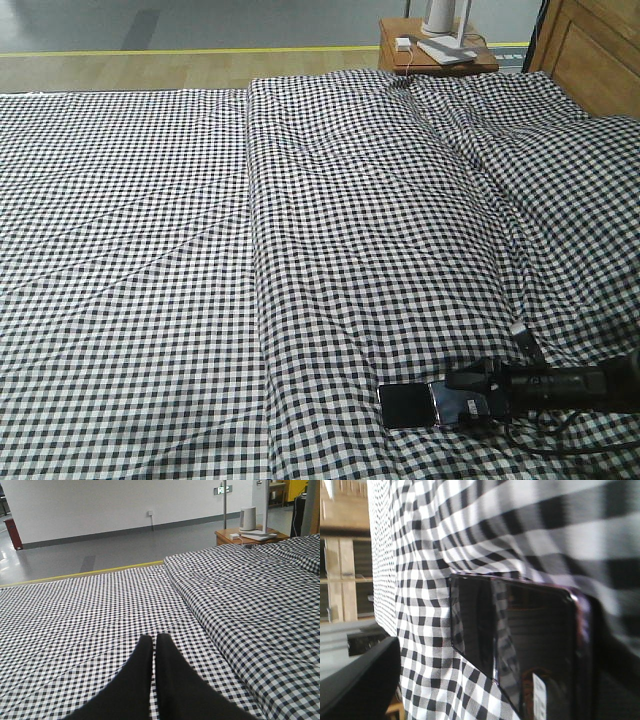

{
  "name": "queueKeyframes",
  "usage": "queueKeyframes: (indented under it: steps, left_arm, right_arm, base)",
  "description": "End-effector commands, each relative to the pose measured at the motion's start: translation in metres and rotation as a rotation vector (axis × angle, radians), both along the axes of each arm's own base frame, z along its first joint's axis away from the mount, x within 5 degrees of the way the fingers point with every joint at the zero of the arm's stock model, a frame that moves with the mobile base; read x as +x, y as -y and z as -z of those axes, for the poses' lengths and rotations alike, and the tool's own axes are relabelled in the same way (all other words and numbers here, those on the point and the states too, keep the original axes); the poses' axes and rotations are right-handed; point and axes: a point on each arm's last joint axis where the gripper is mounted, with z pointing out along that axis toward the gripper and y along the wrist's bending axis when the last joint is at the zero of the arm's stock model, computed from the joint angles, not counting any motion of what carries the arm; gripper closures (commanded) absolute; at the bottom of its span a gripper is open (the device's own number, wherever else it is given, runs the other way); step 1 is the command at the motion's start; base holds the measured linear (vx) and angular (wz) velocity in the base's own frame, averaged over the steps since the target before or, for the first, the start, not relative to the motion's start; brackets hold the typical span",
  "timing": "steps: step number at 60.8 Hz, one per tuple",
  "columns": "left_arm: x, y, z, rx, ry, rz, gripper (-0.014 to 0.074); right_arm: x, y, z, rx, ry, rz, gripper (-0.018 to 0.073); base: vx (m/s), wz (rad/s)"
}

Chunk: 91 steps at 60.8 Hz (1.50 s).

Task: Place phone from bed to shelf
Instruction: 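Close the right gripper on the black phone's edge, then lift the phone with the right gripper up off the bed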

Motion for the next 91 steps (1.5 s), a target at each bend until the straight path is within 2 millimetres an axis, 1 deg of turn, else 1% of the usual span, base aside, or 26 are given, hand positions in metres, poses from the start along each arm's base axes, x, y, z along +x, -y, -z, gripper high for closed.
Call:
queueKeyframes:
  steps: [1,6,12,19,25,39,54,62,72,79,82,91]
  left_arm:
    - [-0.001,0.000,-0.015,-0.018,0.098,0.002,0.0595]
    - [-0.001,0.000,-0.015,-0.018,0.098,0.002,0.0595]
    - [-0.001,0.000,-0.015,-0.018,0.098,0.002,0.0595]
    - [-0.001,0.000,-0.015,-0.018,0.098,0.002,0.0595]
    - [-0.001,0.000,-0.015,-0.018,0.098,0.002,0.0595]
    - [-0.001,0.000,-0.015,-0.018,0.098,0.002,0.0595]
    - [-0.001,0.000,-0.015,-0.018,0.098,0.002,0.0595]
    - [-0.001,0.000,-0.015,-0.018,0.098,0.002,0.0595]
    - [-0.001,0.000,-0.015,-0.018,0.098,0.002,0.0595]
    - [-0.001,0.000,-0.015,-0.018,0.098,0.002,0.0595]
    - [-0.001,0.000,-0.015,-0.018,0.098,0.002,0.0595]
    - [-0.001,0.000,-0.015,-0.018,0.098,0.002,0.0595]
  right_arm:
    - [0.017,-0.004,-0.029,0.074,0.082,-0.029,-0.0034]
    - [0.017,-0.004,-0.029,0.075,0.082,-0.026,-0.0027]
    - [0.017,-0.004,-0.029,0.075,0.080,-0.029,0.0003]
    - [0.016,-0.004,-0.030,0.082,0.077,-0.034,0.0092]
    - [0.016,-0.005,-0.030,0.086,0.077,-0.034,0.0199]
    - [0.016,-0.005,-0.030,0.090,0.081,-0.038,0.0571]
    - [0.015,-0.005,-0.035,0.114,0.111,-0.071,0.0568]
    - [0.020,0.000,-0.049,0.092,0.140,-0.087,0.0567]
    - [0.028,0.016,-0.080,0.051,0.174,-0.093,0.0566]
    - [0.028,0.025,-0.100,0.006,0.138,-0.133,0.0566]
    - [0.027,0.026,-0.112,-0.010,0.129,-0.146,0.0566]
    - [0.024,0.023,-0.160,-0.035,0.217,-0.144,0.0566]
  base:
    - [0.00,0.00]
    - [0.00,0.00]
    - [0.00,0.00]
    - [0.00,0.00]
    - [0.00,0.00]
    - [0.00,0.00]
    - [0.00,0.00]
    - [0.00,0.00]
    - [0.00,0.00]
    - [0.00,0.00]
    - [0.00,0.00]
    - [0.00,0.00]
